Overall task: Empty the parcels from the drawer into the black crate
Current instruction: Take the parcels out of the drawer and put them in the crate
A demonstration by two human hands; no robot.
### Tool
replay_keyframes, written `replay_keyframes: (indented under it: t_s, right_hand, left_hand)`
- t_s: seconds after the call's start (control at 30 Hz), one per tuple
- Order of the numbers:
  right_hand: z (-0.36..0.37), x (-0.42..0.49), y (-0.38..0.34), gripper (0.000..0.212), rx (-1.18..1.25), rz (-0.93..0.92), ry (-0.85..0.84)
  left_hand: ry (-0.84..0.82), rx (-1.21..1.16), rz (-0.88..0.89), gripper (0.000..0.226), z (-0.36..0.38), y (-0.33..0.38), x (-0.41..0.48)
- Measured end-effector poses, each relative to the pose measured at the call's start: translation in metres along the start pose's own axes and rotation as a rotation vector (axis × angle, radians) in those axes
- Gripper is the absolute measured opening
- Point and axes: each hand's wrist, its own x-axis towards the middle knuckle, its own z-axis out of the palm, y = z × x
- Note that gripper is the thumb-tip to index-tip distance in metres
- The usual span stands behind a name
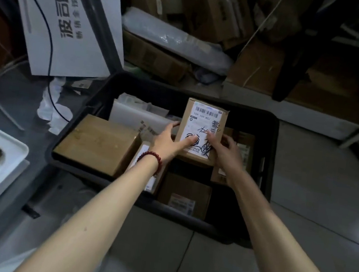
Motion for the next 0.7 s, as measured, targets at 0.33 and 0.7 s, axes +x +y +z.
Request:
replay_keyframes:
  t_s: [0.33,0.7]
  right_hand:
    - [-0.020,0.011,0.014,0.067,0.019,0.003,0.111]
    - [-0.032,-0.004,0.023,0.058,-0.022,0.009,0.156]
  left_hand:
    - [-0.064,0.047,0.072,0.080,0.027,0.003,0.026]
    - [-0.106,0.106,0.020,0.076,0.049,-0.001,0.004]
